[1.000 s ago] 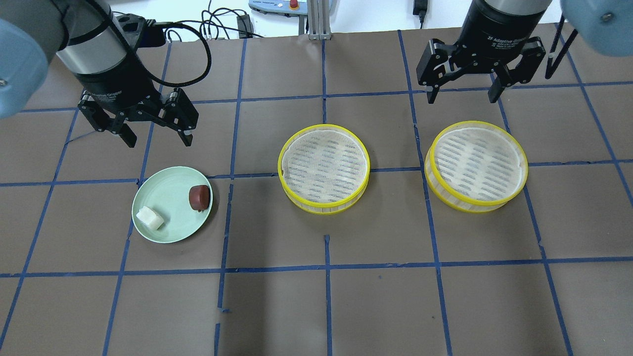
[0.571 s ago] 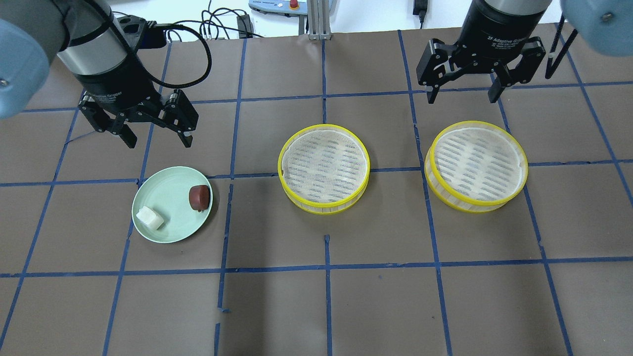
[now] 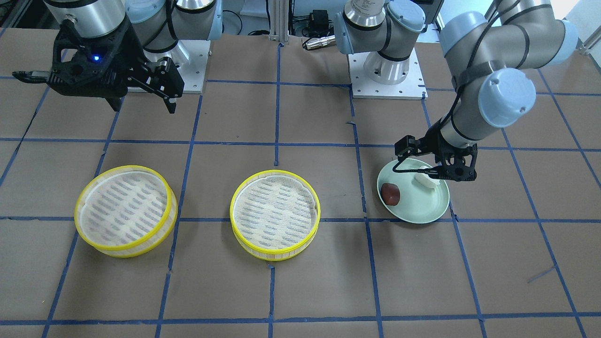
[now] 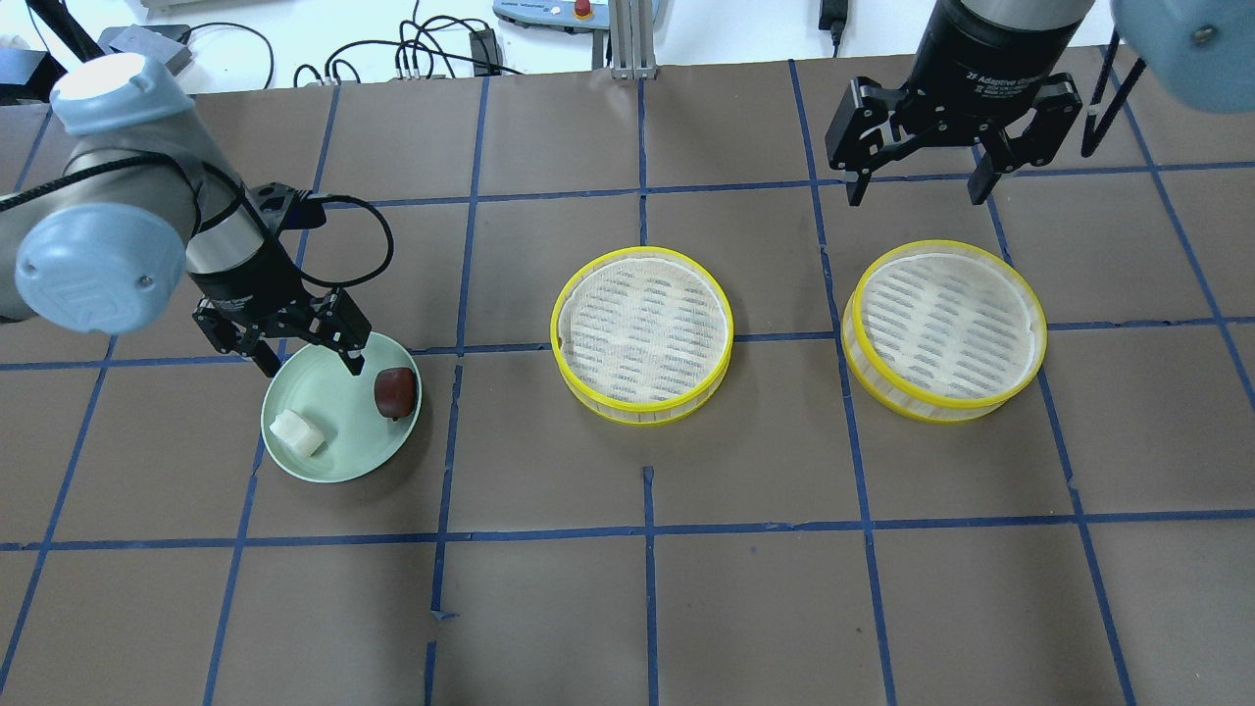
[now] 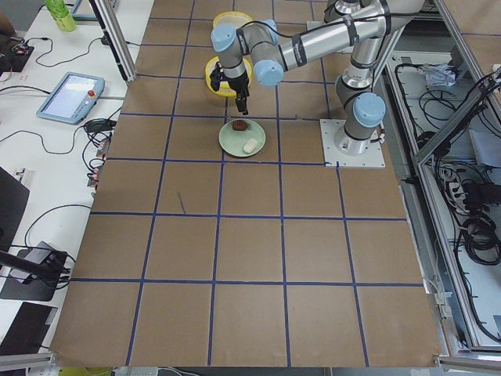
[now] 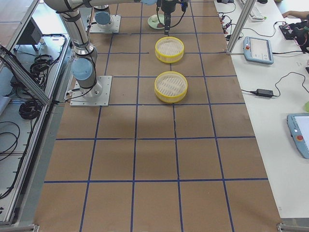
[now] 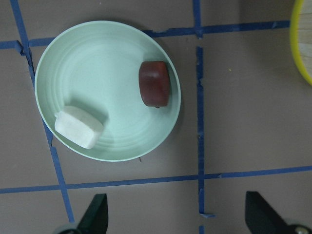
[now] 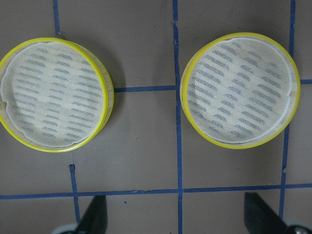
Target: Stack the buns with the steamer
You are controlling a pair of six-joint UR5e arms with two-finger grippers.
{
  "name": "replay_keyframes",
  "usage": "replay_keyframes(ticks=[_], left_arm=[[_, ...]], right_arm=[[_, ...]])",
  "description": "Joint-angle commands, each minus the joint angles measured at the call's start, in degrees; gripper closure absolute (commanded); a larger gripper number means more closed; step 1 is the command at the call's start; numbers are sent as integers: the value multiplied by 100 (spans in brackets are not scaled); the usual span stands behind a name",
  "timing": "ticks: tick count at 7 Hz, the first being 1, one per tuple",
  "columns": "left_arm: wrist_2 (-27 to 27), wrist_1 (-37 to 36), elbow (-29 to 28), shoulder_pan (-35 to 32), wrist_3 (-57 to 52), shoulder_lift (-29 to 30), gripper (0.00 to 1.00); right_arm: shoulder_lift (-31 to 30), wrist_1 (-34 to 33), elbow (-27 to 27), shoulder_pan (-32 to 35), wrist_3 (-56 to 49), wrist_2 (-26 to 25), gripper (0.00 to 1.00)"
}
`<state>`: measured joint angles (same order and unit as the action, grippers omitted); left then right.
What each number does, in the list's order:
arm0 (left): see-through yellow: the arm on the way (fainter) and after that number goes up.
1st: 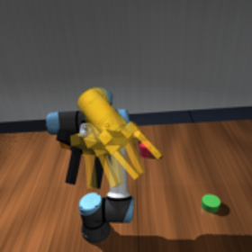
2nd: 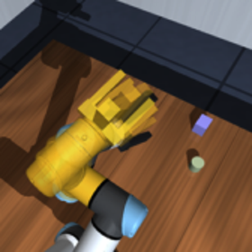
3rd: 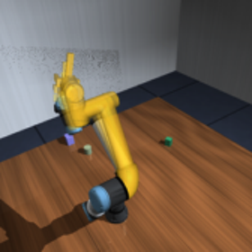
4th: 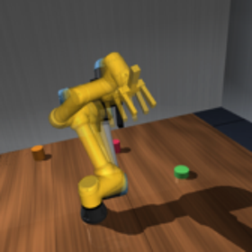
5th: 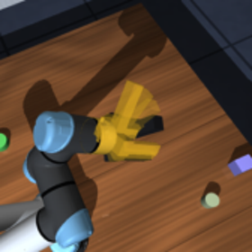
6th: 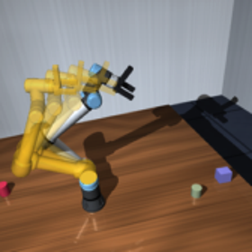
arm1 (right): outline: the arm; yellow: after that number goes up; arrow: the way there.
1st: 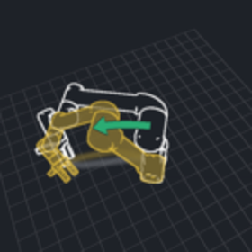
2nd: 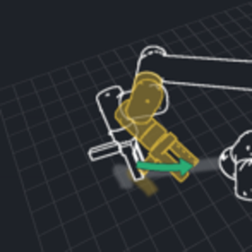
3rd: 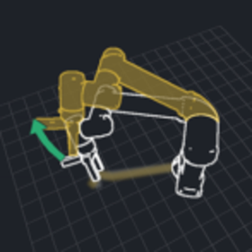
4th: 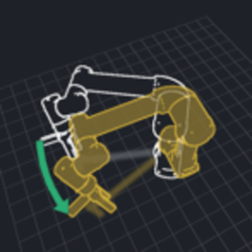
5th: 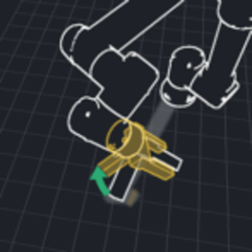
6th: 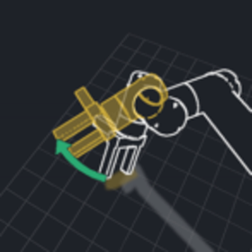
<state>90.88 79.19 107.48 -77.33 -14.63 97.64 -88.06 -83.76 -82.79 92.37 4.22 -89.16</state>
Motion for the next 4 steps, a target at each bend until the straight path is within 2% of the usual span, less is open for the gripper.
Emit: replay_keyframes(ticks=[1,2,4], left_arm=[[478,-648,221,209,-154,552,0],[979,-990,238,209,-163,790,0],[984,-1011,361,209,-154,880,3]], right_arm=[[0,0,0,0,0,-5,0],[0,0,0,0,0,-5,0],[0,0,0,0,0,-5,0]])
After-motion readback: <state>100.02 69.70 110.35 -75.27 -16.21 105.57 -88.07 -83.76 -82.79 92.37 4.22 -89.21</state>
